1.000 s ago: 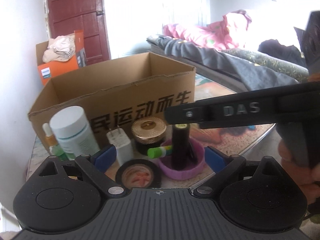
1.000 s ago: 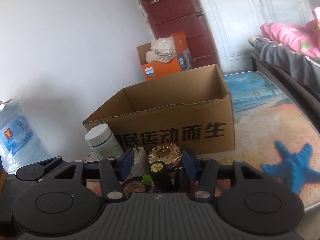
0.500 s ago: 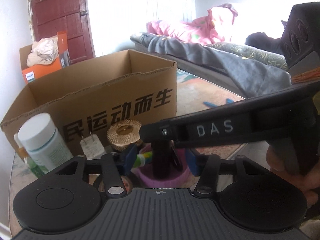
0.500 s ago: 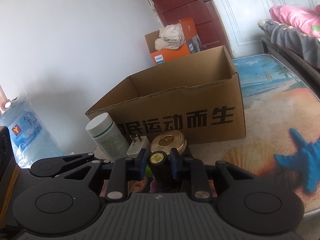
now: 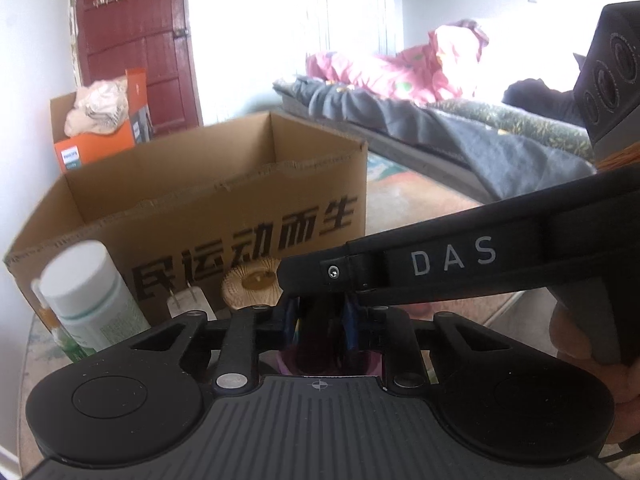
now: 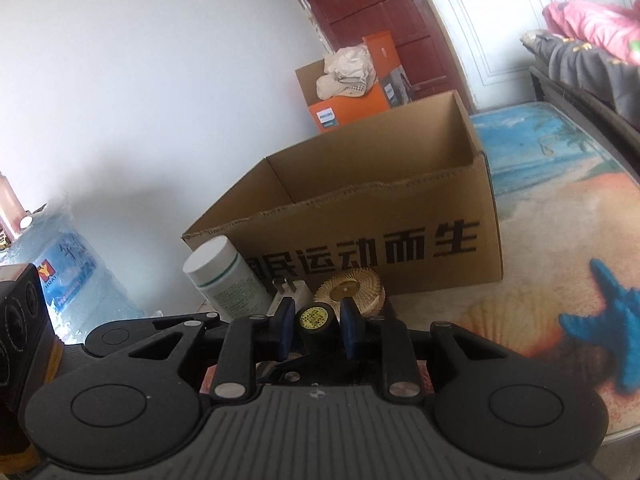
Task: Organize rigid objects
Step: 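Carry the black cylinder into the cardboard box and open the right gripper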
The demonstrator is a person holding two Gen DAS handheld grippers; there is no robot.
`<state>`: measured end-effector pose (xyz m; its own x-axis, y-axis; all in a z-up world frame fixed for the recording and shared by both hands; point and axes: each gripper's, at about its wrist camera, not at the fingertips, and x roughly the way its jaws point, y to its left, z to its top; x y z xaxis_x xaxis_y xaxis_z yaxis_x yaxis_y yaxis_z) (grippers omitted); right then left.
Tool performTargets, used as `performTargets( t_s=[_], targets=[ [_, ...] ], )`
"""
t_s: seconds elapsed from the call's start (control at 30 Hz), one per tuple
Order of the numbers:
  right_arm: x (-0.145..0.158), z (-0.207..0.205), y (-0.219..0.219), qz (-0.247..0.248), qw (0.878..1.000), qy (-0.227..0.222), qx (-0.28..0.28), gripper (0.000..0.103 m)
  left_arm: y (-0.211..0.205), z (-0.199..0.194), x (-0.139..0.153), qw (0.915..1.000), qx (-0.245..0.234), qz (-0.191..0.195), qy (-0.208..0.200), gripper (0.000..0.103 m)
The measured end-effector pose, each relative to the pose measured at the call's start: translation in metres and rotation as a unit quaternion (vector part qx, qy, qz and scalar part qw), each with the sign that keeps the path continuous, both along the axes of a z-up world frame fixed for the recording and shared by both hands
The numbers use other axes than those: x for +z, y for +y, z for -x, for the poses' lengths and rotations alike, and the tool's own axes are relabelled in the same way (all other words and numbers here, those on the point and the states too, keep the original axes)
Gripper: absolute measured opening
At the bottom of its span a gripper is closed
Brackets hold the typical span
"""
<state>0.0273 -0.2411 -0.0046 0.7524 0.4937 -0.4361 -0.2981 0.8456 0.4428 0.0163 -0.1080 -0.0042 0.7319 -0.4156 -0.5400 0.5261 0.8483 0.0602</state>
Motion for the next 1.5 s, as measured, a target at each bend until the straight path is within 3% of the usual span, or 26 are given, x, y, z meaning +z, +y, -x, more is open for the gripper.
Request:
performTargets(
  t_s=[0.2, 0.4, 0.57, 0.7, 0.83, 1.07, 1.33, 1.5],
  targets=[
    [0.024, 0.009, 0.011, 0.026, 0.999, -0.034, 0.001, 0.026, 0.008, 0.005, 0.019, 0.9995, 0.007, 0.025, -0.02, 0.023],
    [0.071, 0.009, 0.027, 0.046, 0.995, -0.089, 0.021, 0.026, 0.023, 0.002, 0.063, 0.9968, 0.018, 0.055, -0.055, 0.022],
    [0.123, -0.017, 0.047, 0.042, 0.988, -0.134, 0.059, 0.026, 0.042, -0.021, 0.111, 0.9934, 0.038, 0.063, -0.087, 0.022],
    [0.152, -0.054, 0.068, 0.037, 0.985, -0.143, 0.089, 0.026, 0.059, -0.054, 0.135, 0.9927, 0.063, 0.071, -0.074, 0.022],
    [0.155, -0.109, 0.091, 0.024, 0.988, -0.096, 0.116, 0.025, 0.071, -0.097, 0.129, 0.9931, 0.095, 0.055, -0.042, 0.022],
    [0.096, -0.21, 0.112, -0.007, 0.989, 0.066, 0.133, 0.025, 0.09, -0.162, 0.075, 0.9876, 0.138, 0.032, 0.066, 0.022],
    [0.035, -0.271, 0.118, -0.026, 0.97, 0.196, 0.143, 0.025, 0.087, -0.19, 0.043, 0.9814, 0.152, -0.04, 0.11, 0.022],
    [0.008, -0.299, 0.13, -0.018, 0.951, 0.269, 0.149, 0.025, 0.092, -0.193, 0.04, 0.9789, 0.158, -0.053, 0.118, 0.023]
  ],
)
